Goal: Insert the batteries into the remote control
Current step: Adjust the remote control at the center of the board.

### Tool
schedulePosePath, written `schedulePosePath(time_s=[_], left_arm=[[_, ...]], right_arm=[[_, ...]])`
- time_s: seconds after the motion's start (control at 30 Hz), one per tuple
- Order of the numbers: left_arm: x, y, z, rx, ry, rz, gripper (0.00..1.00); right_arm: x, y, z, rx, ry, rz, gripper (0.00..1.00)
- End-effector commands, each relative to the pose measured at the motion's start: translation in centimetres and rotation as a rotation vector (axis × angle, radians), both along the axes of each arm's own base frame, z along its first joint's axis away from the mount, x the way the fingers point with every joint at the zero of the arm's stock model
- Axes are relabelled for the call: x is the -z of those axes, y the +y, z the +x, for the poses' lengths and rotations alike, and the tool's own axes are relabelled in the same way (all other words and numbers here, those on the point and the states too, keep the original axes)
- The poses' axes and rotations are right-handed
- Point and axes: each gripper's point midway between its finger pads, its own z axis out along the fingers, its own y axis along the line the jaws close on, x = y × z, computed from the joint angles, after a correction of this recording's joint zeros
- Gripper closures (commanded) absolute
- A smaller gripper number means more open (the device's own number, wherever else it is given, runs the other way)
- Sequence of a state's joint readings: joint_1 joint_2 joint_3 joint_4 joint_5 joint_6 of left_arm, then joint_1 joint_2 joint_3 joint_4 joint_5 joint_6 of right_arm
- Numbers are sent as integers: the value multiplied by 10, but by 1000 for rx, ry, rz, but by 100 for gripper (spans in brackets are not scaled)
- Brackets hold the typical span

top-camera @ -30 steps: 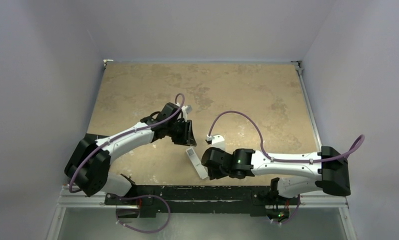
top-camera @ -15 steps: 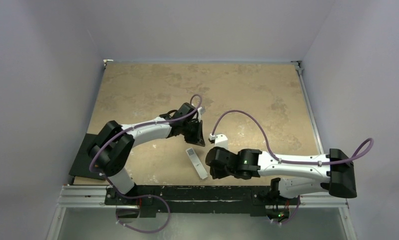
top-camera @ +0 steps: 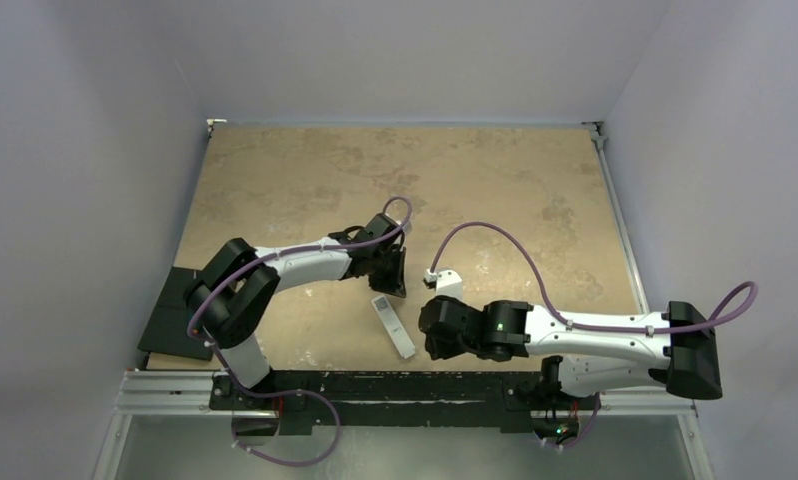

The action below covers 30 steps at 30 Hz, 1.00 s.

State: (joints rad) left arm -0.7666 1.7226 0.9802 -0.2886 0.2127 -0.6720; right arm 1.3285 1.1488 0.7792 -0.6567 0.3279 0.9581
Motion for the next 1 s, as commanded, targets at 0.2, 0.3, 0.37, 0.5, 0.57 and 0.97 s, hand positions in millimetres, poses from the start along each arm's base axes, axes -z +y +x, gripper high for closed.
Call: schedulePosePath(time_s=[0.2,0.3,0.37,0.5,0.57,0.97], left_arm=[[9,22,3,-41,-37,103,100],[12,29,1,-41,-40,132,100],[13,33,0,-42,-42,148,100],[15,40,-3,-46,-45,171,100],[15,43,-5,-50,-45,176,100],[6,58,-15,-67,-53,189,100]], right_arm=[[-3,2,6,8,-40,8,66],[-3,2,7,11,-43,7,66],[-1,3,7,11,-44,5,66],[0,4,8,10,-42,3,66],[1,4,7,8,-41,-1,66],[5,6,7,26,-24,-18,60]])
